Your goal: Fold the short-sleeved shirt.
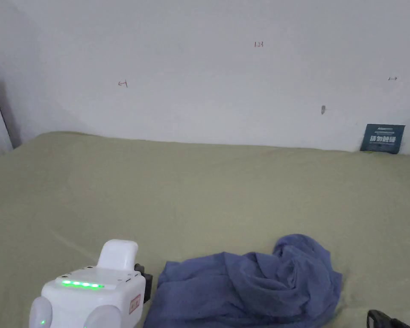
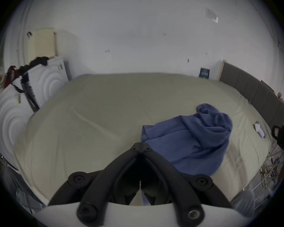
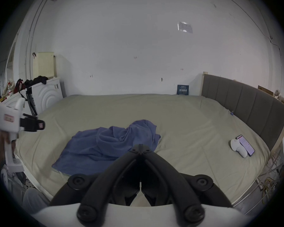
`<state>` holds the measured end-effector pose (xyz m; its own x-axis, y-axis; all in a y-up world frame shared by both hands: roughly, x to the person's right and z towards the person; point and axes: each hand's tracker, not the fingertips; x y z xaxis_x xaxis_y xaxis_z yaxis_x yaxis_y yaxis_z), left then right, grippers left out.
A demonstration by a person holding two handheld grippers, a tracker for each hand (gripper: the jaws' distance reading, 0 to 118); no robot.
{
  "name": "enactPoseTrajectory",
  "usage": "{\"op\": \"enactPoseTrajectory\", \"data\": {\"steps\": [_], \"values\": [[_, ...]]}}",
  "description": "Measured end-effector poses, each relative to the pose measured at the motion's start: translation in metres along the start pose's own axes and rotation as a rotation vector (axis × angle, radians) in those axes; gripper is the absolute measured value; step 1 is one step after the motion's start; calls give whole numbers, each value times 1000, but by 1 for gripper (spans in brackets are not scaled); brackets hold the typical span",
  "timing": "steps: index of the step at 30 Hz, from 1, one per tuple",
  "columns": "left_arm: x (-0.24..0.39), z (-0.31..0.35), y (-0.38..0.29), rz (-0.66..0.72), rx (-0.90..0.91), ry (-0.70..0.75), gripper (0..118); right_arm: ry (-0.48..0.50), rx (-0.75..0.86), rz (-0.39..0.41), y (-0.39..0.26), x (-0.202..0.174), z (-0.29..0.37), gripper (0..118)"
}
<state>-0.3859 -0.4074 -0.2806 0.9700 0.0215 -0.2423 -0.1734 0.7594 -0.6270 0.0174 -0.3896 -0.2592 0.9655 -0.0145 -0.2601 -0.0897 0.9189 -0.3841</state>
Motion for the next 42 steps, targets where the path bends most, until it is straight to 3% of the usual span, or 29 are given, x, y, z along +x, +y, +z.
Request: {"op": "enactPoseTrajectory", "data": {"steps": [1, 2, 3, 4, 8, 13, 16, 17, 18, 19, 20, 21, 25, 33, 34, 35, 36, 39, 41, 42], "values": [[-1, -24, 6, 10, -32, -4, 1, -5, -16, -2, -2, 1, -7, 2], [-3, -48, 13, 21, -62, -6, 32, -11, -31, -5, -5, 3, -13, 2], [-5, -67, 19, 19, -82, -8, 79, -12, -39, -7, -7, 5, -18, 2], [-6, -90, 25, 25, -112, -14, 116, -16, -52, -6, -10, 8, -24, 2], [-3, -151, 33, -7, -221, 70, 115, -37, -106, -9, -22, 18, -45, 2], [14, -197, 22, -30, -323, 38, 114, -60, -147, -6, -32, 26, -56, 2], [20, -192, 20, -43, -308, 60, 106, -61, -160, -19, -33, 32, -56, 2], [19, -182, 24, -27, -300, 14, 83, -64, -165, -22, -32, 33, -56, 2], [20, -174, 26, -30, -280, 15, 53, -65, -169, -23, -32, 35, -56, 2], [22, -168, 27, -51, -256, 16, 0, -66, -176, -27, -32, 37, -57, 2], [23, -165, 26, -65, -239, 72, 0, -61, -181, -44, -31, 40, -58, 2], [19, -165, 27, -61, -270, 7, 0, -57, -185, -57, -29, 43, -59, 2], [10, -163, 30, -44, -242, 14, 0, -87, -198, -72, -15, 59, -76, 2], [15, -173, 22, -54, -254, 25, 0, -99, -310, -14, 19, 94, -196, 2], [15, -173, 22, -59, -253, 27, 0, -81, -350, 0, 19, 97, -217, 10], [15, -173, 22, -66, -253, 28, 0, -56, -394, 11, 19, 97, -237, 52], [16, -174, 21, -65, -263, 20, 0, -38, -429, -2, 18, 98, -253, 81], [14, -176, 19, -73, -260, 16, 0, -49, -572, -47, 2, 96, -300, 118], [13, -177, 17, -54, -260, 8, 0, -41, -599, 3, -30, 85, -312, 98], [14, -178, 16, -50, -259, 8, 0, -47, -620, 29, -22, 80, -322, 98]]}}
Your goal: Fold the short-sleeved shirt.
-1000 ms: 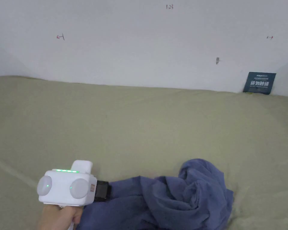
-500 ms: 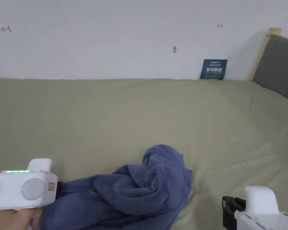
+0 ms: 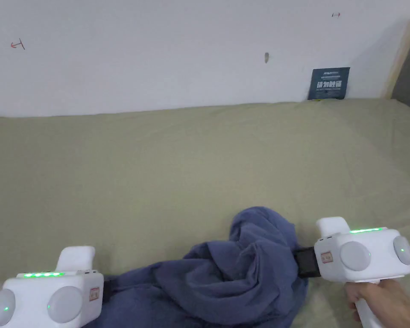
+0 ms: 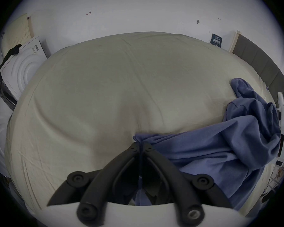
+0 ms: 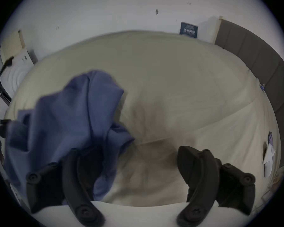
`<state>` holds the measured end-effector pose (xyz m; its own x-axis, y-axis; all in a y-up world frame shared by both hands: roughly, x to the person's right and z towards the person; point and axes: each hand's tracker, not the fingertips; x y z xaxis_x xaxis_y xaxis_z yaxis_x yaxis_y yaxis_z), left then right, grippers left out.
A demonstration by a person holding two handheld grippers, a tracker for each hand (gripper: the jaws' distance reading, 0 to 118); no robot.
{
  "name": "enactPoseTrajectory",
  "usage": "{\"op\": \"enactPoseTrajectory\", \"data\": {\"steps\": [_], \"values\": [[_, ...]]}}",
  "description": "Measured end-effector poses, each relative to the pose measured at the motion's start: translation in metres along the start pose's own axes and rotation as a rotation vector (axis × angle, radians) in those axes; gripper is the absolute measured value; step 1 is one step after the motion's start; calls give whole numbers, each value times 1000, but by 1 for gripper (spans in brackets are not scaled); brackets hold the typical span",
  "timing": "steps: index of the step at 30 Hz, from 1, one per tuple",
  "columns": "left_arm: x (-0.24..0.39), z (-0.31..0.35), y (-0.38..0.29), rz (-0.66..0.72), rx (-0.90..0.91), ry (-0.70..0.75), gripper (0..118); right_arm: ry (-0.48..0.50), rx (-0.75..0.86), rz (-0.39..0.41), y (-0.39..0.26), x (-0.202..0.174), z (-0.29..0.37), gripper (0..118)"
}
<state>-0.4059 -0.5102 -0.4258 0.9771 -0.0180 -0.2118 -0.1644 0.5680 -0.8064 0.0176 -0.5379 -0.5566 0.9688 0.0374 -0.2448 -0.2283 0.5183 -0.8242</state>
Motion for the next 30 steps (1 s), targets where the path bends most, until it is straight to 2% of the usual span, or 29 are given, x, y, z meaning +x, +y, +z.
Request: {"op": "enactPoseTrajectory", "data": {"steps": [2, 3, 4, 5, 6, 7, 8, 13, 16, 20, 27, 30], "values": [[2, -3, -2, 3, -2, 1, 0, -53, 65, 65, -9, -9, -3, 100], [3, -4, -3, 1, -1, 5, 0, -42, 47, 57, -9, -8, -2, 99], [4, -1, -2, -6, 0, 11, 0, -30, 38, 48, 2, -5, 14, 91], [4, 3, 0, -11, 2, 16, 0, 7, 28, 36, 1, -5, 19, 64], [4, 8, 2, -20, 1, 18, 0, 18, 46, 37, -1, -6, 27, 16], [2, 15, 3, -20, 7, 16, 0, 44, 57, 57, -4, -6, 32, 1], [-2, 24, 6, -10, 12, 6, 0, 3, 98, 48, 2, -3, 56, 1], [-21, 83, 14, 12, 64, 27, 0, 32, 203, 10, -1, 11, 124, 1], [-38, 124, 14, 3, 121, 99, 0, 52, 268, -29, 0, 24, 172, 1], [-69, 183, 15, 70, 208, 165, 0, 77, 359, -53, -1, 42, 236, 1], [-94, 300, 31, 123, 391, 182, 0, 133, 535, -60, 9, 51, 352, 1], [-89, 344, 41, 106, 469, 197, 0, 113, 611, -23, 16, 42, 396, 1]]}}
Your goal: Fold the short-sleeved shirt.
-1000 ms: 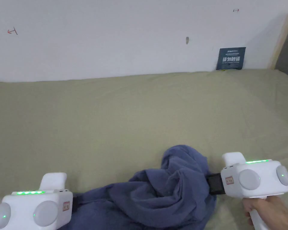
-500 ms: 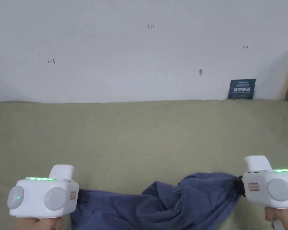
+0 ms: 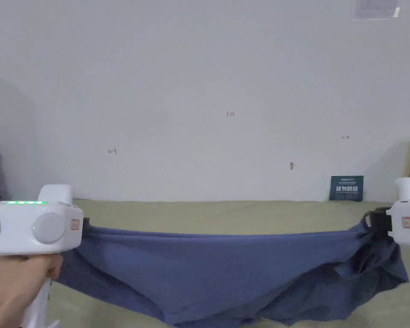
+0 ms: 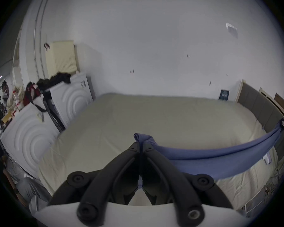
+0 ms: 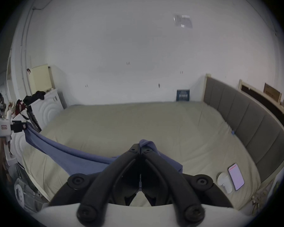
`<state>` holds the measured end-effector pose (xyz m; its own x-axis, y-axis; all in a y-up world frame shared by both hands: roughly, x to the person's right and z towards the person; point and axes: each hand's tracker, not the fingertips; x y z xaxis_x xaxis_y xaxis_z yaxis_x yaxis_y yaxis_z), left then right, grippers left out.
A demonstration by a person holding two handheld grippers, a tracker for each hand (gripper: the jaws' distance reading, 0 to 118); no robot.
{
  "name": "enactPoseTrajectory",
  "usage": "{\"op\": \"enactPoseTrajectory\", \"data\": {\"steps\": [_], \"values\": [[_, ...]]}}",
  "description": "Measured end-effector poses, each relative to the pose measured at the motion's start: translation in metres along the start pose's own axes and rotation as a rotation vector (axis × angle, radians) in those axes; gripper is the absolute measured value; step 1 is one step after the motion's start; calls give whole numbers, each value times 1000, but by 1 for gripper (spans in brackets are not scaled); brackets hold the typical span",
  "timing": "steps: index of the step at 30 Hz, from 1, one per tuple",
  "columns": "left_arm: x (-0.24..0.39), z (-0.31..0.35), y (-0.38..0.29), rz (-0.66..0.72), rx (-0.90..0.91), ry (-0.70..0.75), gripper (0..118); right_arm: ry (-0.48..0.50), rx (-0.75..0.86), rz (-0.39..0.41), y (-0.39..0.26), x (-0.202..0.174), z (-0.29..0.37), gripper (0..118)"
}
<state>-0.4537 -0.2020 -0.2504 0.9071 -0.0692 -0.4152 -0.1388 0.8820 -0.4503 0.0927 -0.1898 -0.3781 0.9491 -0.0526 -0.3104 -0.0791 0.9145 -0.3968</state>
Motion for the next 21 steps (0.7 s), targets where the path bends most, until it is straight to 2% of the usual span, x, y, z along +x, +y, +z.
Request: {"op": "enactPoseTrajectory", "data": {"steps": [7, 10, 21], "values": [[-3, 52, 53, 18, 91, -8, 0, -39, 96, 57, 60, -12, 41, 1], [1, 62, 69, 13, 110, -10, 0, -45, 118, 55, 80, -13, 46, 1], [23, 39, 138, -23, 156, 37, 0, -97, 159, 90, 147, -16, 1, 1]]}}
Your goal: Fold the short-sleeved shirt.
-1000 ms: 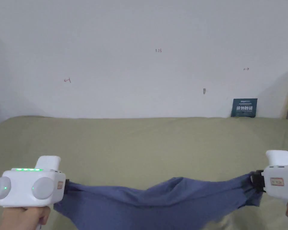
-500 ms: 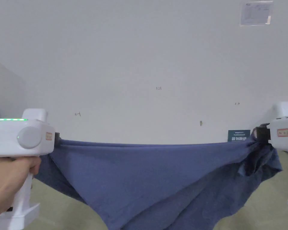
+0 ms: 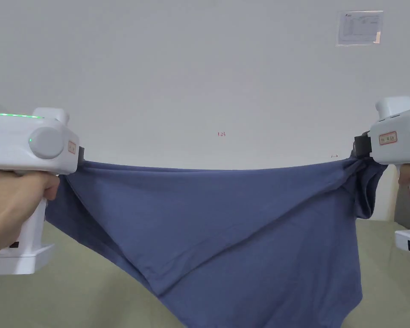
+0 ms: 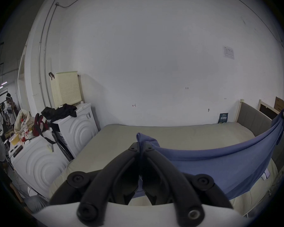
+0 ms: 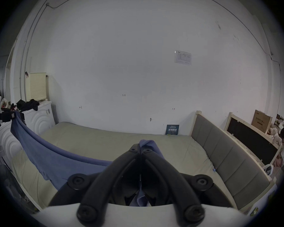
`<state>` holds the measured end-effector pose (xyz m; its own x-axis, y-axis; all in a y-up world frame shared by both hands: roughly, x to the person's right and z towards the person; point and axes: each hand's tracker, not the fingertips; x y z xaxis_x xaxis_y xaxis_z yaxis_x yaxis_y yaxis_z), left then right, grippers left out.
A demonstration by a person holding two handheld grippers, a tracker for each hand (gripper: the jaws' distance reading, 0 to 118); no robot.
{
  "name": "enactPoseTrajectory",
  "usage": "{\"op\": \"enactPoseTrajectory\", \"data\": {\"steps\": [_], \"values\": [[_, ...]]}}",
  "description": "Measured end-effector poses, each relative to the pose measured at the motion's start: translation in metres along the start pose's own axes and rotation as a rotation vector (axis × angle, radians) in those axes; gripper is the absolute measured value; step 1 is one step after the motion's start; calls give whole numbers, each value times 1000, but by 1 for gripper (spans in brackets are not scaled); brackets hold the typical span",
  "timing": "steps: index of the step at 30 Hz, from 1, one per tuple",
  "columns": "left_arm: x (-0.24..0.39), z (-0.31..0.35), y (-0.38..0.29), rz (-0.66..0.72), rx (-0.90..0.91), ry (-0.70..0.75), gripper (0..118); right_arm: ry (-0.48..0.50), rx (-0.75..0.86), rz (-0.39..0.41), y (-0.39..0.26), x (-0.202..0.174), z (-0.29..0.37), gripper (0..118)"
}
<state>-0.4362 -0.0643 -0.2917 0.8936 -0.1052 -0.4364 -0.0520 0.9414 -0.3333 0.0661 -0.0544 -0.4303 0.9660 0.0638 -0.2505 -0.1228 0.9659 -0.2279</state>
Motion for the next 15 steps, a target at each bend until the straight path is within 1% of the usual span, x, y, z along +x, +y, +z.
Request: {"op": "enactPoseTrajectory", "data": {"steps": [5, 10, 15], "values": [[9, -36, 27, -4, 7, 28, 0, -8, 18, -13, 26, 1, -40, 1], [22, -74, 52, -31, 19, 64, 0, -34, 17, 10, 50, -2, -90, 1], [33, -115, 71, -23, 33, 83, 0, -49, 33, 1, 74, -8, -136, 1]]}}
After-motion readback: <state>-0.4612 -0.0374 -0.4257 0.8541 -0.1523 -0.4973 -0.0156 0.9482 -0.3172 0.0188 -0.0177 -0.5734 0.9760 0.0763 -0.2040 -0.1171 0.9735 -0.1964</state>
